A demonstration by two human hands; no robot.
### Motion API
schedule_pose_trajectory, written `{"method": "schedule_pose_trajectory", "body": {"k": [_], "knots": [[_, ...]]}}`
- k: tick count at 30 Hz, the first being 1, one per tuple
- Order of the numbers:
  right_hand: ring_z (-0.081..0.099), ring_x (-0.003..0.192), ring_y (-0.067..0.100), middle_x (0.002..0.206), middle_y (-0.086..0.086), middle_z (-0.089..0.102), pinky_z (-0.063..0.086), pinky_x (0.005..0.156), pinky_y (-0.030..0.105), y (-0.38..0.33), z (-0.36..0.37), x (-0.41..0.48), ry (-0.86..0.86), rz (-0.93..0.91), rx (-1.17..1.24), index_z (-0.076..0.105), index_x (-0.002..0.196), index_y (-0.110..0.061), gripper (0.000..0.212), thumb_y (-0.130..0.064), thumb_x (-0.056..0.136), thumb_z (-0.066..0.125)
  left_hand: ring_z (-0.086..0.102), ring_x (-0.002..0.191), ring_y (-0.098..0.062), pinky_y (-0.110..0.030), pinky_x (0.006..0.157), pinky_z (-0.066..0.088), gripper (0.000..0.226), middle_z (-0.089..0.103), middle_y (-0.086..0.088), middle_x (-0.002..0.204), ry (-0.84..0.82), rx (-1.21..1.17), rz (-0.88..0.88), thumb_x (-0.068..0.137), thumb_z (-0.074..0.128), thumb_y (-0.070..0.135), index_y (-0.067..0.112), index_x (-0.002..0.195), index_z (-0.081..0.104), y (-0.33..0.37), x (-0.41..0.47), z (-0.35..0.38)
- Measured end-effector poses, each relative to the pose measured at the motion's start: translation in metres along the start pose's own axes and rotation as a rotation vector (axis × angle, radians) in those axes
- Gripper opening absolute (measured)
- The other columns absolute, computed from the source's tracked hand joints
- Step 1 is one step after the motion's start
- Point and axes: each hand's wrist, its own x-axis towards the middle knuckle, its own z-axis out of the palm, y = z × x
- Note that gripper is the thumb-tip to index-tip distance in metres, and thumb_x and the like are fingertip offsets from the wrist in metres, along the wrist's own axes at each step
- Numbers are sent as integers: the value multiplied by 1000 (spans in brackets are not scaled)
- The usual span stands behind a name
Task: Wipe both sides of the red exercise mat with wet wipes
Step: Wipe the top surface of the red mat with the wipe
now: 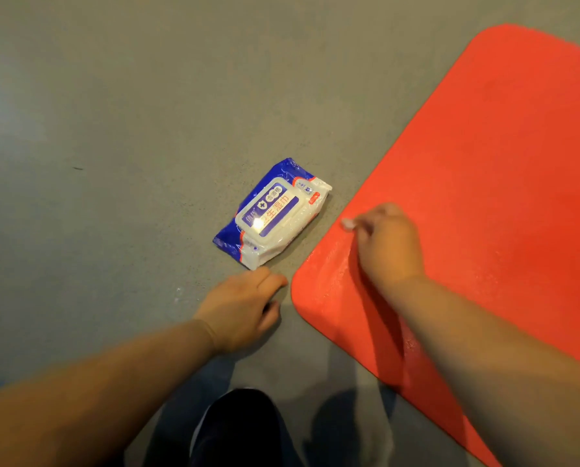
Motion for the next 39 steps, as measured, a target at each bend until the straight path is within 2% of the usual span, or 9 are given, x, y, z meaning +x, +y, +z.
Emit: {"method": "schedule_pose_trajectory", "body": {"k": [2, 8, 13, 15, 22, 28, 35, 37, 39], "knots": [[59, 86, 35, 93, 18, 60, 40, 78, 34, -6, 1, 7, 24, 119, -3, 74, 94, -5, 21, -7, 86, 55, 60, 83, -19, -27, 68, 47, 56, 61, -2, 105, -12, -18, -38, 82, 24, 47, 20, 119, 56, -3, 8, -3], [58, 67, 25, 72, 5, 59, 49, 57, 29, -40, 24, -80, -291, -487, 39, 69, 77, -12, 26, -21, 84, 46, 50, 72, -10, -15, 57, 32, 53, 62, 3, 98, 10, -35, -71, 80, 22, 53, 26, 110, 56, -1, 12, -4], [57, 88, 34, 92, 16, 61, 40, 74, 35, 11, -1, 28, 19, -47, -126, 74, 95, -7, 20, -8, 84, 57, 45, 80, -8, -20, 66, 32, 42, 57, 3, 110, -67, 1, -87, 88, 30, 45, 26, 121, 48, 1, 14, -6], [58, 88, 33, 92, 14, 61, 41, 74, 35, 4, 0, 23, 13, -13, -107, 75, 95, -8, 21, -8, 84, 57, 44, 81, -9, -22, 68, 35, 27, 54, 5, 110, -109, 6, -120, 93, 40, 39, 29, 118, 43, 4, 19, -11], [60, 67, 21, 71, 1, 60, 50, 56, 26, -17, 9, -78, -415, -583, -19, 72, 73, -20, 24, -29, 79, 50, 50, 73, -16, -33, 68, 49, 15, 51, 4, 84, -72, -29, -179, 90, 46, 41, 28, 92, 39, 9, 28, -8], [58, 90, 32, 93, 14, 62, 40, 75, 35, 26, -15, 40, 3, 9, -138, 76, 96, -12, 17, -16, 85, 63, 48, 70, -10, -25, 62, 43, 13, 49, 5, 80, -167, -30, -195, 90, 46, 38, 26, 94, 40, 11, 34, -14], [60, 63, 22, 67, 0, 59, 48, 55, 28, -11, 9, -102, -351, -482, 36, 71, 70, -21, 30, -30, 82, 45, 39, 61, -8, -19, 53, 26, 18, 40, 10, 70, -131, -31, -202, 92, 45, 38, 27, 84, 33, 13, 33, -16], [61, 66, 26, 71, 4, 62, 49, 57, 28, -1, 5, -71, -266, -424, 11, 72, 72, -17, 26, -23, 81, 48, 38, 61, -9, -19, 53, 26, 18, 38, 11, 70, -133, -43, -210, 92, 45, 36, 27, 85, 32, 14, 32, -16], [62, 79, 31, 81, 10, 66, 44, 69, 32, 13, -8, -19, -48, -153, -27, 76, 83, -12, 16, -12, 82, 60, 39, 61, -10, -18, 53, 27, 17, 38, 11, 71, -164, -47, -213, 93, 46, 35, 26, 87, 33, 14, 32, -16]]}}
